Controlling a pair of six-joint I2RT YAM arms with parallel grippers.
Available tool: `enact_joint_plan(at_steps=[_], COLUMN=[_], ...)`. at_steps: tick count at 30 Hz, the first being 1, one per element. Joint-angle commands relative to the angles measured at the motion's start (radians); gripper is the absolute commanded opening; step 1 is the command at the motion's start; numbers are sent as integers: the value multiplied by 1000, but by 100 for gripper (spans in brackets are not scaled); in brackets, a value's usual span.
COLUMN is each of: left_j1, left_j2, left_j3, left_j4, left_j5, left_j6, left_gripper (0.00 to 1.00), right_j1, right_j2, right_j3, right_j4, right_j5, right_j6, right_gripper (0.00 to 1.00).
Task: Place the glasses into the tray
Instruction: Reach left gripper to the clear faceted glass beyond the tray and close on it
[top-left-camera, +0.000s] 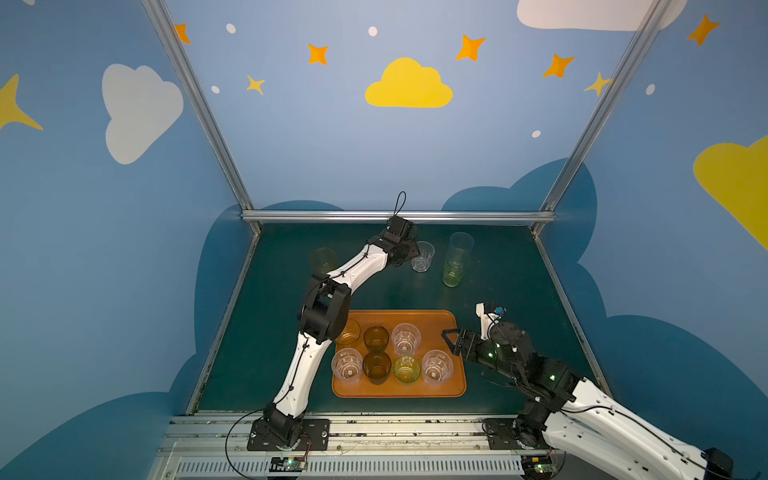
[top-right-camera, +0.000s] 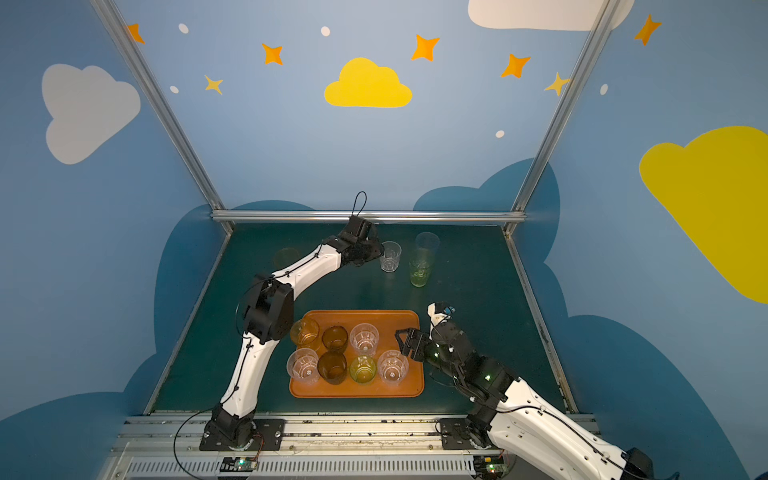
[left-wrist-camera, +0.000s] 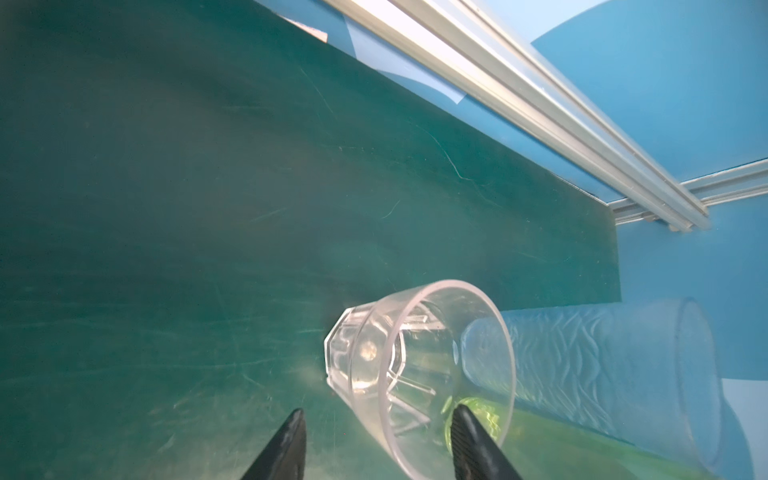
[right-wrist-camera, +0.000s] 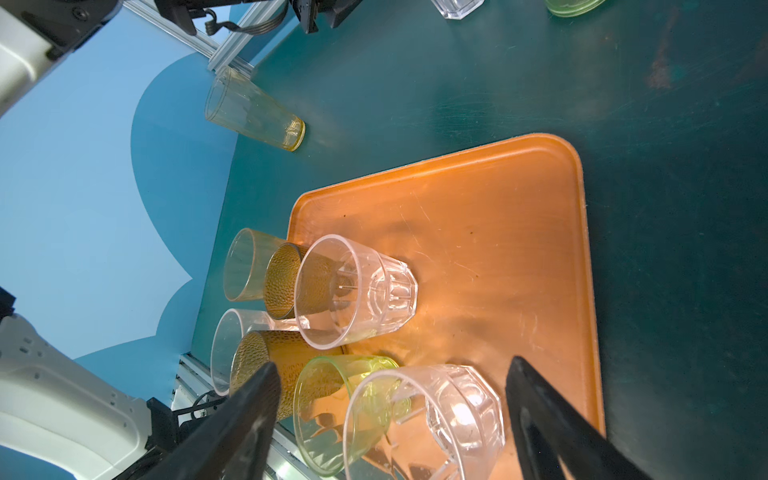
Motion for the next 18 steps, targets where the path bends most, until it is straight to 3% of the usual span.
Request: enact_joint_plan(at_steps=[1, 18], left_j1=[7, 7], left_j2=[26, 108], left_j3=[46, 143], left_j4=[-37, -94], left_j5=[-12, -90], left_j6=[0, 36], left_gripper=[54, 46], right_j1=[-5, -7], right_j2=[-7, -15], right_j3=[-4, -12], right_j4=[7, -14], right_j5=[11, 31], right_j6=[-2, 9], right_gripper=[84, 84])
